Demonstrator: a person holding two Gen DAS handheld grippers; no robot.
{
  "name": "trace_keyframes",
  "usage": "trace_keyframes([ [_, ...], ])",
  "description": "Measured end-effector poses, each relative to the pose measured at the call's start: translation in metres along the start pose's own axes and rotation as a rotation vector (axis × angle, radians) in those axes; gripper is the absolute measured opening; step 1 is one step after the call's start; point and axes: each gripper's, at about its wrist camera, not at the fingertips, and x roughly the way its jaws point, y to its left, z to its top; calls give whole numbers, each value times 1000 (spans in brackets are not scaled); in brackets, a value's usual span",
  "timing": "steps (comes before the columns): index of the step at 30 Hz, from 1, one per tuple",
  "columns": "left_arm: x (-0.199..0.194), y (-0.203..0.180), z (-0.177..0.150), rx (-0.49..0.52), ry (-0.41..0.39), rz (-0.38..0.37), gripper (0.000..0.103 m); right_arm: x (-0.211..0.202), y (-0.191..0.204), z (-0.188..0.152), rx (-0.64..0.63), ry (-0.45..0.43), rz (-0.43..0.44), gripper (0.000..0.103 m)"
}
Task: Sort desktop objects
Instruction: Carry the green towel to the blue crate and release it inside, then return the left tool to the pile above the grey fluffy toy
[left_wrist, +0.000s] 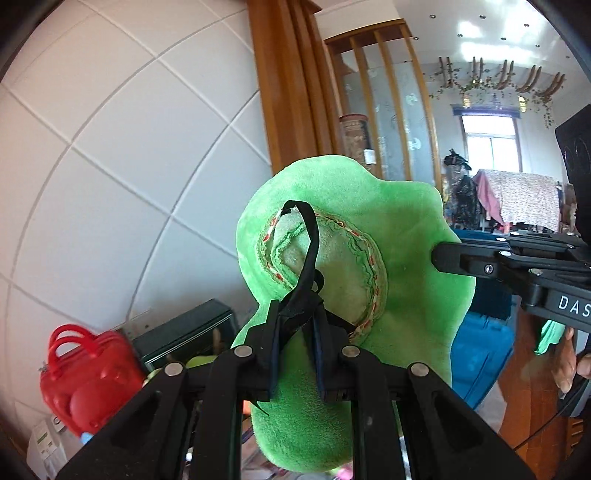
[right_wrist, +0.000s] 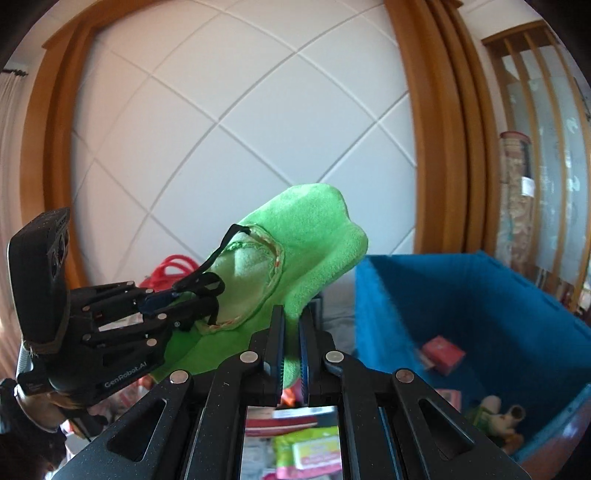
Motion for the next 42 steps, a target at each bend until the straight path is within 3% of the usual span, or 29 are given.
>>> trace_keyframes([
  [6,72,-82,50,7,-4,-104,15,-16,-107,17,12,-8,-153,7],
  [11,123,-124,76,-18,26,-91,25,-14,-190,14,60,8,-222,8],
  [13,133,-136,82,-16,30,-53,25,-13,-221,12,80,9,-283,13],
  [14,138,-140,84,-15,40,-34,25,-13,-235,9,90,13,-325,18],
  [15,143,-142,84,-15,55,-18,25,-11,-249,7,112,28,-349,44],
  [16,144,-143,85,-21,64,-8,25,-8,-262,6,144,39,-348,80],
  [17,142,-143,84,-30,65,-6,25,-9,-272,5,168,26,-331,89],
  [18,141,-142,83,-39,65,-2,25,-14,-278,3,175,6,-320,91],
  [20,141,-144,80,-49,74,24,26,-20,-276,2,158,-7,-335,91],
  [25,131,-153,75,-84,74,60,27,-22,-269,3,145,-26,-263,91],
  [28,120,-155,67,-95,72,92,27,-23,-257,0,120,-35,-216,102],
  [32,99,-158,53,-118,64,144,27,-27,-234,-7,78,-55,-162,103],
  [42,31,-114,10,-206,52,331,27,-18,-177,-9,24,-69,36,103],
])
